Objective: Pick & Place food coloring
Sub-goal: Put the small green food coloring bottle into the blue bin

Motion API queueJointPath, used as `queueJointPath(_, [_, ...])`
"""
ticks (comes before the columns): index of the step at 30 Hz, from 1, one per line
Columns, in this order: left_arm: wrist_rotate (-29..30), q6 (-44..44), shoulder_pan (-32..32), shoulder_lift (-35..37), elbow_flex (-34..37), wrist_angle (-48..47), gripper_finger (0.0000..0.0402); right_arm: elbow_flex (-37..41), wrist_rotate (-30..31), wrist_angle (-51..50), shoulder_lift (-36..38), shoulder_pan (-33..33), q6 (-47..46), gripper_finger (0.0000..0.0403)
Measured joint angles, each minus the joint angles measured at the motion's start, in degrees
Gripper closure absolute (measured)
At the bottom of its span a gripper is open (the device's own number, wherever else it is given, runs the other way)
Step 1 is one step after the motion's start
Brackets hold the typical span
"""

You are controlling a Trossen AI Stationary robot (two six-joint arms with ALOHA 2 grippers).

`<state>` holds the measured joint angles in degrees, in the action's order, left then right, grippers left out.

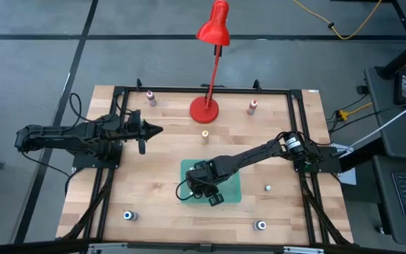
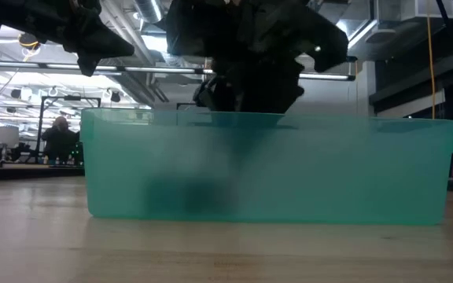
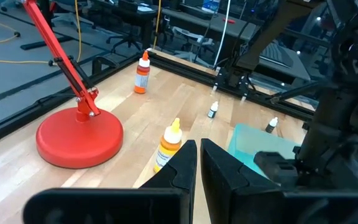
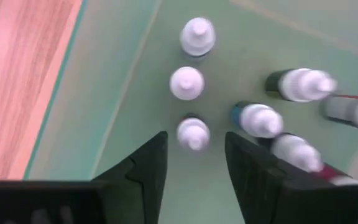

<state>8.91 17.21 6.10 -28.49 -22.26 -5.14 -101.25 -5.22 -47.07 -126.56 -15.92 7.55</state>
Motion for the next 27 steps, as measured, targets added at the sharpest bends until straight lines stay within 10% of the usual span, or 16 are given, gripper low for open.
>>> queueJointPath(27, [0.00,-1.51,-0.01,0.00,0.00,-1.10,0.0384,-0.83,18.63,-26.71,24.05,0.00,-9.34,0.0246])
